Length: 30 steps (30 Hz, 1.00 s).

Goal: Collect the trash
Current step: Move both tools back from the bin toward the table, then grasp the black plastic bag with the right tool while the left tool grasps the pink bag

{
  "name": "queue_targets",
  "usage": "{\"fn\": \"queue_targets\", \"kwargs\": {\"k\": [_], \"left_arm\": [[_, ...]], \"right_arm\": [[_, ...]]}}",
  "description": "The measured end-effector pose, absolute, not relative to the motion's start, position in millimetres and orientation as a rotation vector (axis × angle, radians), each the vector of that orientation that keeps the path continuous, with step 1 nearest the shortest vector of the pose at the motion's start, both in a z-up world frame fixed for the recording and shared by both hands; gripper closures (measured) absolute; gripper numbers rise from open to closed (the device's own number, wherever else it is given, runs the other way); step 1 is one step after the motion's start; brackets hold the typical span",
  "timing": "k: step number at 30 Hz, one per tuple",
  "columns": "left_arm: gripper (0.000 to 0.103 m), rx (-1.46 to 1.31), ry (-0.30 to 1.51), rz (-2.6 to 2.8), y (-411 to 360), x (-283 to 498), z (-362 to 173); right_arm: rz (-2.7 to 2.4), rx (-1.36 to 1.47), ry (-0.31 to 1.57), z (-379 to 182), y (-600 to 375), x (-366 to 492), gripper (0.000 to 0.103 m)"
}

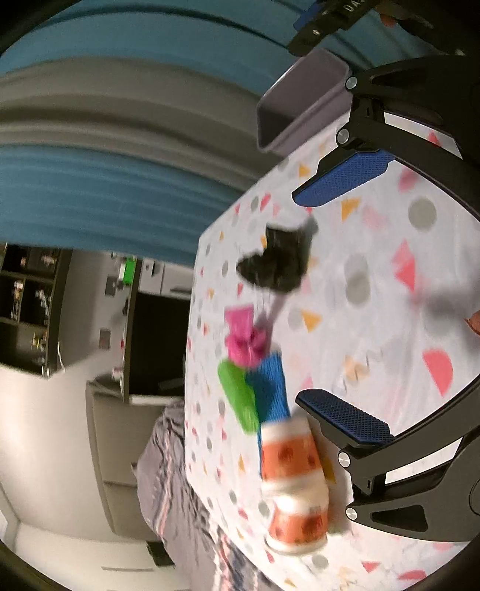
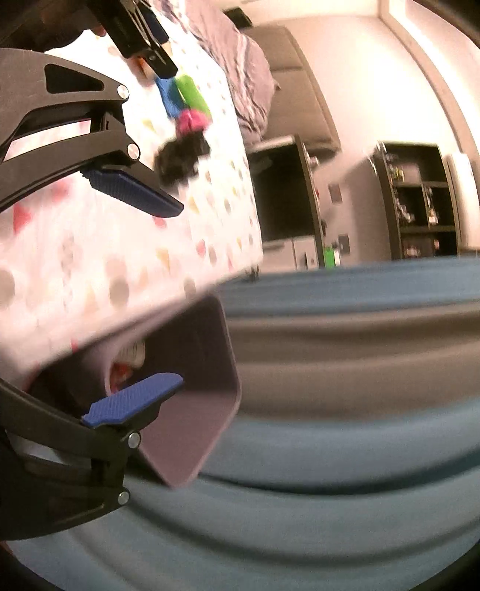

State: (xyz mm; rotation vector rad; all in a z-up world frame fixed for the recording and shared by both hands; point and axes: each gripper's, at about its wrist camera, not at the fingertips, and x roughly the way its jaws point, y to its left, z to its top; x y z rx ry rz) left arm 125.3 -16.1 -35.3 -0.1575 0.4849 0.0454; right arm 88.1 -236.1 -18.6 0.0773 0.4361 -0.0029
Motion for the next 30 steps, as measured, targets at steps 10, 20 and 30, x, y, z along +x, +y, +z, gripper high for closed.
{"fn": "queue_targets", "kwargs": {"k": [10,20,30], "left_arm": [[0.006,-0.196,0.466,0.122,32.5,104.7,-29.0],[0.006,-0.184,0.473,0.141,41.1,106.8,-33.5],[0.006,-0.162,0.477,0.184,49.9,119.0,-37.4]], "right_arm": [[0.102,0.032,0.462,-23.9,-171.3,98.8,0.019],[0.129,-0.016,0.493,-33.2,-143.4,116.5,0.019],[0.146,-0.055,0.525,-47.0,-120.7,154.3,0.019]]}}
